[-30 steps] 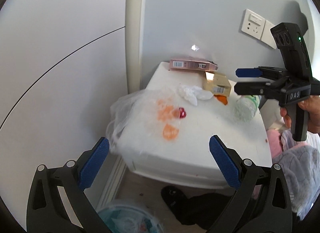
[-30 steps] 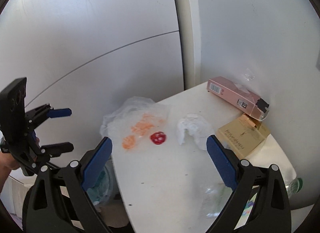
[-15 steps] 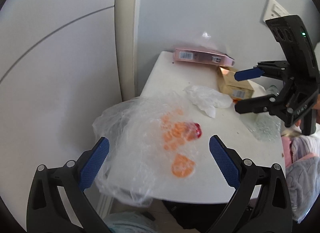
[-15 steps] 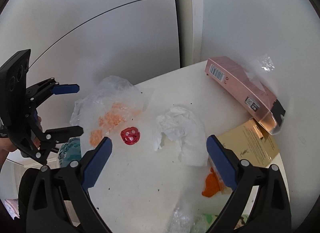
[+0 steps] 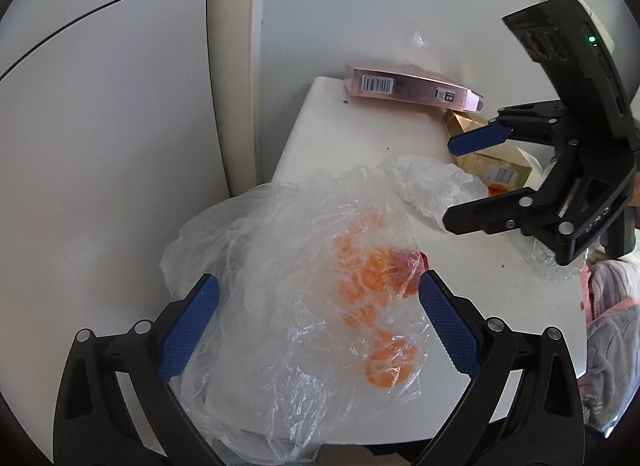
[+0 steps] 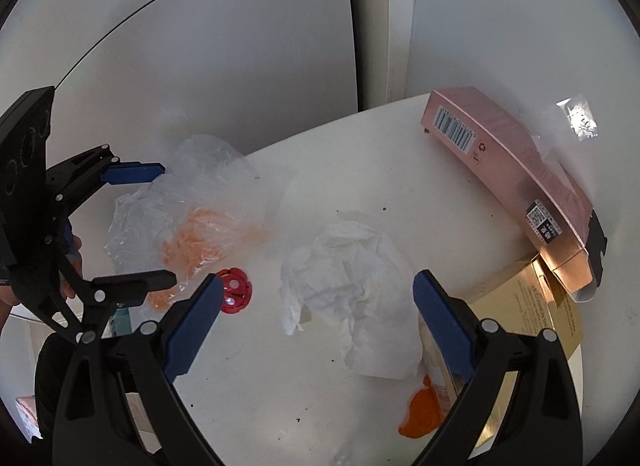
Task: Collect trash
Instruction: 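Grasp the second plastic bag with left tool while right tool grasps white tissue, then carry bag and tissue over the bin and open both tools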
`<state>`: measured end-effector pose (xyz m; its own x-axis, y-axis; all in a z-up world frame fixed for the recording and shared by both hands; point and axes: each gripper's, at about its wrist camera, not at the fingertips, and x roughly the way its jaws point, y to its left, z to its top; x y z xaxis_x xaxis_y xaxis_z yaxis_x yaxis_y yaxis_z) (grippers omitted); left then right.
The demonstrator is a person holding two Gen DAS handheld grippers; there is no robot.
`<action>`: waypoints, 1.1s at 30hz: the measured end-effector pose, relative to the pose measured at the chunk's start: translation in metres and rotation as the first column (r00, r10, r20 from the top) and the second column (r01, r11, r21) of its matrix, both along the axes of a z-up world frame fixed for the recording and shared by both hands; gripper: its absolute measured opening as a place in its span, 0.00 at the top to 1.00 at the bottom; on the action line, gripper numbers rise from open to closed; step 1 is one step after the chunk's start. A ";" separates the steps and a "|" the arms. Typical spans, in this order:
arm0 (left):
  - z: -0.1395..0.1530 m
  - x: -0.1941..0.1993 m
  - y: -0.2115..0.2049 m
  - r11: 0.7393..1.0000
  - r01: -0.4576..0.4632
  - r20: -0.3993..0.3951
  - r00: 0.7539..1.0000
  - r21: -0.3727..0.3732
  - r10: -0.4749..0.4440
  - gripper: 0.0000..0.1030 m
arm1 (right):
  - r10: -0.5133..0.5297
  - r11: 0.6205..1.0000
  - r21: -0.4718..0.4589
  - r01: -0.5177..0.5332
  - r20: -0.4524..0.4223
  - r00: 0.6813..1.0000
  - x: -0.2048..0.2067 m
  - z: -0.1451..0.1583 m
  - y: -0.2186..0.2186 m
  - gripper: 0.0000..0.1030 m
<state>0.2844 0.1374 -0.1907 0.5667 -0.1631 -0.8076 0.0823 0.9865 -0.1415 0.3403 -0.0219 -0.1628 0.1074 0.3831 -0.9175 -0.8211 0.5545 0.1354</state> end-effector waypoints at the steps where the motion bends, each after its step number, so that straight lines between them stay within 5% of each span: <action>1: -0.002 0.001 0.001 1.000 -0.003 -0.003 1.000 -0.004 0.003 0.06 | 0.002 1.000 -0.002 -0.002 0.001 1.000 0.001 0.000 0.002 0.10; 3: -0.003 0.001 0.001 1.000 -0.002 -0.006 1.000 0.000 0.002 0.12 | 0.008 1.000 -0.011 -0.008 0.012 1.000 0.000 0.000 0.004 0.11; 5: -0.006 0.001 0.000 1.000 -0.002 -0.019 1.000 0.016 0.002 0.25 | 0.017 1.000 -0.026 -0.017 0.006 1.000 -0.001 -0.003 0.010 0.27; 9: -0.008 0.001 0.001 0.999 -0.006 -0.018 1.000 0.034 0.006 0.32 | 0.037 0.997 -0.071 -0.036 0.007 0.999 -0.006 -0.006 0.015 0.35; 11: -0.007 0.002 0.004 0.999 -0.016 -0.013 1.000 0.034 0.016 0.47 | 0.038 0.996 -0.082 -0.037 0.003 0.999 -0.007 -0.008 0.017 0.51; 17: -0.005 0.007 0.006 0.998 -0.014 -0.010 1.000 0.053 0.015 0.78 | 0.031 0.995 -0.097 -0.029 0.010 0.999 -0.011 -0.009 0.020 0.76; 20: 0.001 0.005 0.007 0.998 -0.026 0.012 1.000 0.052 0.025 0.91 | 0.036 0.996 -0.085 -0.035 0.012 0.999 -0.018 -0.004 0.024 0.80; 33: 0.045 -0.028 0.000 0.998 -0.050 0.071 0.996 0.030 0.048 0.94 | 0.007 0.999 0.052 -0.009 0.036 0.999 -0.027 0.043 -0.007 0.80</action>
